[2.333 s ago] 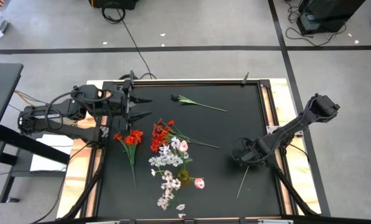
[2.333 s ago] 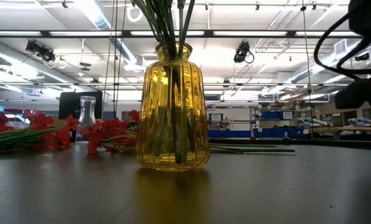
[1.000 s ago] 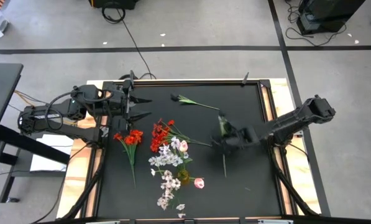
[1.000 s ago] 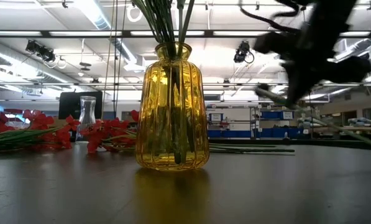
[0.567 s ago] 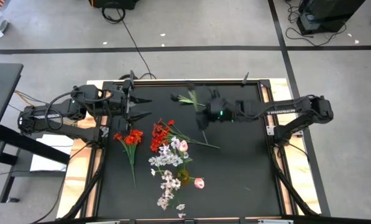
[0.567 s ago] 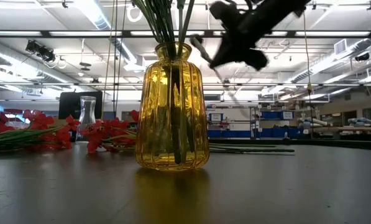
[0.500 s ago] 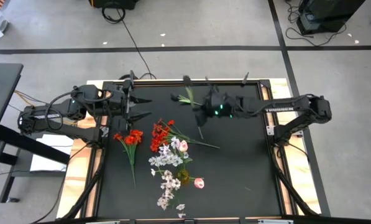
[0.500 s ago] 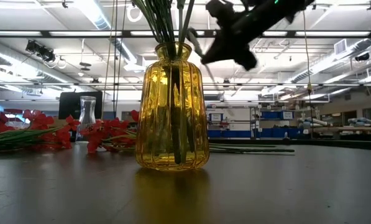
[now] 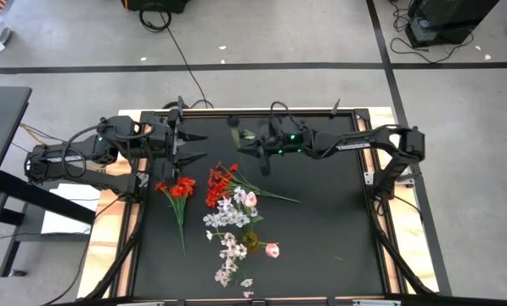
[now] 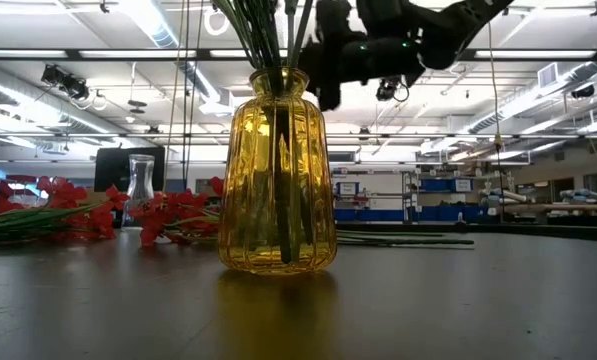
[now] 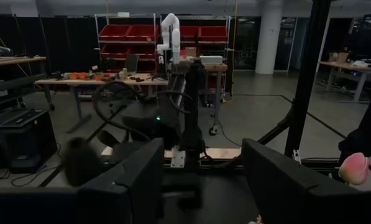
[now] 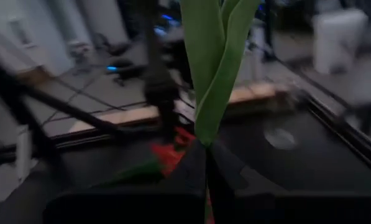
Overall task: Sort flowers into vase by color
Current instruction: Put the bottom black flower into the transparent vase
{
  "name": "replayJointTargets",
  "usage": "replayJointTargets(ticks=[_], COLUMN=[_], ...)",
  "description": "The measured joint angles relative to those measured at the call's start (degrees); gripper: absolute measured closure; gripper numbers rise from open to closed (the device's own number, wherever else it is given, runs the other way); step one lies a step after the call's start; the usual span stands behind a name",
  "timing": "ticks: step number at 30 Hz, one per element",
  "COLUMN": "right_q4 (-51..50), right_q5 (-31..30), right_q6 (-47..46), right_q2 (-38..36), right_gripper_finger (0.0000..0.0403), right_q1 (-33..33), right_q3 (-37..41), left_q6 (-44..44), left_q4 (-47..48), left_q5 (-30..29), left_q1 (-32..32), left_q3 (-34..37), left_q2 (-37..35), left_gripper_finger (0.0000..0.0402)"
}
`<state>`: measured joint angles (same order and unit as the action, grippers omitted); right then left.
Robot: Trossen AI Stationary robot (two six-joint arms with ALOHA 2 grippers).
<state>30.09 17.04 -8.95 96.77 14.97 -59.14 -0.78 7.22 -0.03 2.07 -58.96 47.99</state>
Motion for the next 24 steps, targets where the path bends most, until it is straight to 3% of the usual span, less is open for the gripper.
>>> replayJointTargets(ticks=[4,15,24], right_q4=[-0.6,-4.5,-9.6], right_q5=[-0.5,-9.9,-5.1], right_q6=[2.2,6.1,7.3], right_q2=[3.7,21.3,33.0], right_gripper_finger=[0.0392,0.0392,0.0392], right_q1=[-2.1,-3.1,-2.0], right_q3=[-6.0,-32.3,-50.4], left_q6=[0.0,0.0,0.0], left_q4=[0.0,0.0,0.0], left_q5=[0.0,0.0,0.0], left_q1=[0.0,0.0,0.0], left_q3=[0.0,0.0,0.0], left_q2=[0.0,0.0,0.0], left_gripper_finger=[0.018,0.018,0.018])
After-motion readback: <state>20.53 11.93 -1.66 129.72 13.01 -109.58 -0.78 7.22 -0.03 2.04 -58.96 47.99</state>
